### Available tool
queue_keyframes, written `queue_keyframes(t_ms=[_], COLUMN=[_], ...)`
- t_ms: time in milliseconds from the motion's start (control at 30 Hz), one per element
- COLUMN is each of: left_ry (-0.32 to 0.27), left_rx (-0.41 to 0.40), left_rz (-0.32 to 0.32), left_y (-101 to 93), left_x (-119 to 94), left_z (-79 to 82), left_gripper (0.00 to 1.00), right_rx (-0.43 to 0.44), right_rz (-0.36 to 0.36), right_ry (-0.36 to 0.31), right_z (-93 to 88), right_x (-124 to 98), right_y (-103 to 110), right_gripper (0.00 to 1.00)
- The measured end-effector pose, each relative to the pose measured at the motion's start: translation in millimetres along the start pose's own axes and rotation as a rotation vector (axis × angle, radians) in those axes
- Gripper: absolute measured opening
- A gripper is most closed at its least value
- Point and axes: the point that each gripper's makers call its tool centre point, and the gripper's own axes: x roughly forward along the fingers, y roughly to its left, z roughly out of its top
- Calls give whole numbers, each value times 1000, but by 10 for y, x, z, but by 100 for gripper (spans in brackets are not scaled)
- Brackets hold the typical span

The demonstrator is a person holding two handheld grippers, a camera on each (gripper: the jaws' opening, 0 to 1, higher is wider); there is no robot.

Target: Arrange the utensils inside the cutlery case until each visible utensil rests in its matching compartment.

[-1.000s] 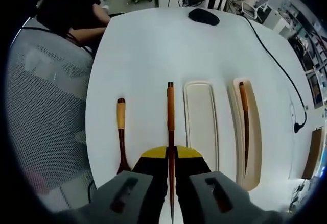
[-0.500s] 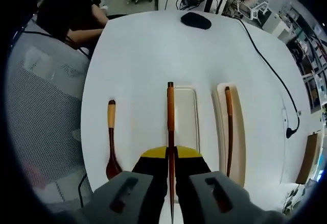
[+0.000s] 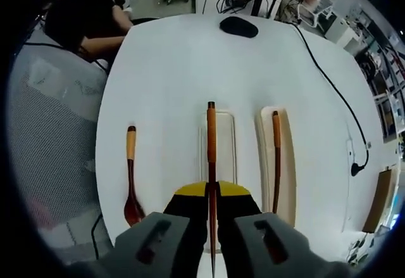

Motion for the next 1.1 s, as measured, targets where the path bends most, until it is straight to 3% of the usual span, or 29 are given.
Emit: queue_keyframes(t_ms=[1100], left_ry=[14], left_rx=[-22], left_rz=[33], left_y=[55], left_x=[-55], left_z=[-103], left_gripper=[86], right_rx=[-7], right_rz=[-44], right_ry=[-24], right_z=[207], right_x=[-250], right_y=[-522], right_gripper=[0])
